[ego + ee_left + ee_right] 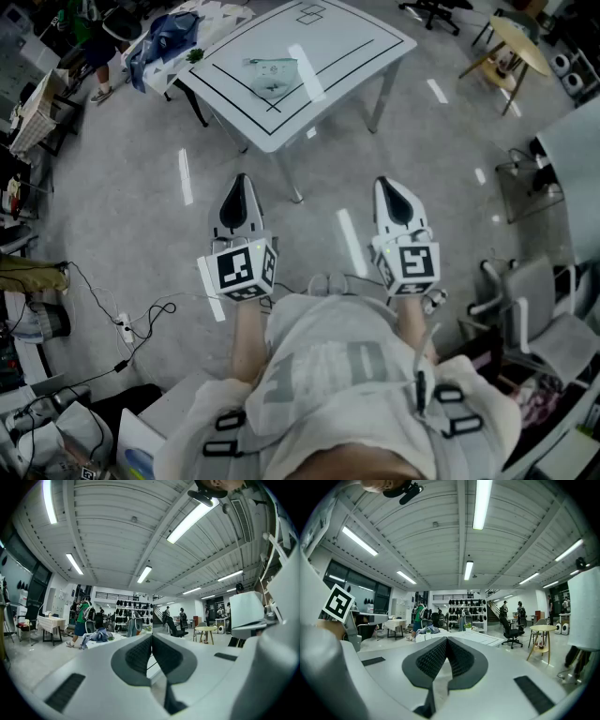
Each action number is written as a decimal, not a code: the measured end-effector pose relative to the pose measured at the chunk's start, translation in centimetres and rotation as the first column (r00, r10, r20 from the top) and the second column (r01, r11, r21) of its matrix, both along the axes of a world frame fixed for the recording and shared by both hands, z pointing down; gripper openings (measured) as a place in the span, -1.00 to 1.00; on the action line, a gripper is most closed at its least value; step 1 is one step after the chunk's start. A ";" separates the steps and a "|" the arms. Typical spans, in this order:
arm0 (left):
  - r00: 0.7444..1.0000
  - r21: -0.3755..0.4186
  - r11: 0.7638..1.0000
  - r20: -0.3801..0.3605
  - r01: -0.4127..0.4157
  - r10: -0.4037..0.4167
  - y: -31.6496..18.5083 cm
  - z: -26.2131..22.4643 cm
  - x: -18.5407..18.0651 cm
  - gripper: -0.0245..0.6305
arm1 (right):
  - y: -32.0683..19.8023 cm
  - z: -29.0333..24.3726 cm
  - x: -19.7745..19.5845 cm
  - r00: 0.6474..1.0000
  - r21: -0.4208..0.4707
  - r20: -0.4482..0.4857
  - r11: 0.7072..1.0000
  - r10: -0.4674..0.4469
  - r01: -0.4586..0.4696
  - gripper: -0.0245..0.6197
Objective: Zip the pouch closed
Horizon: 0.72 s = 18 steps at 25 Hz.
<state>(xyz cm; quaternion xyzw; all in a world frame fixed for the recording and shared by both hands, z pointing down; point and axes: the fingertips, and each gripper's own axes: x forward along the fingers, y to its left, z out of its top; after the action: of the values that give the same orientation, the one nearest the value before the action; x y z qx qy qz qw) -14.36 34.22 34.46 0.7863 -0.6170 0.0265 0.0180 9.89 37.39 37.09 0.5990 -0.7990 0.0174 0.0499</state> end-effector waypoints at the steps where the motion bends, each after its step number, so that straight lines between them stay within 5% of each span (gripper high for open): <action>1: 1.000 -0.003 1.000 -0.001 0.003 -0.003 0.1 0.1 -0.1 -0.90 | 0.1 -0.1 0.1 1.000 -0.001 -0.001 1.000 0.001 -0.001 -0.90; 8: 1.000 -0.013 1.000 -0.006 0.010 -0.010 0.5 0.3 -0.2 -0.90 | 0.5 0.1 0.8 1.000 -0.020 0.001 1.000 0.002 -0.002 -0.90; 13: 0.998 -0.015 0.999 -0.033 0.044 -0.045 -0.9 0.1 -0.2 -0.90 | -0.1 -0.5 1.3 0.995 -0.027 0.093 0.999 -0.023 0.025 -0.90; 18: 0.998 0.101 0.995 -0.059 0.016 -0.010 -8.0 -5.2 3.5 -0.90 | -3.8 -1.9 1.6 0.993 -0.036 0.064 0.994 -0.103 0.106 -0.90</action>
<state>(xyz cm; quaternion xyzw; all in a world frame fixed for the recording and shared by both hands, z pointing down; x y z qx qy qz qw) -10.90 26.18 29.27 0.7827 -0.6218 -0.0277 -0.0037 11.47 33.63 35.22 0.5544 -0.8300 0.0490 0.0379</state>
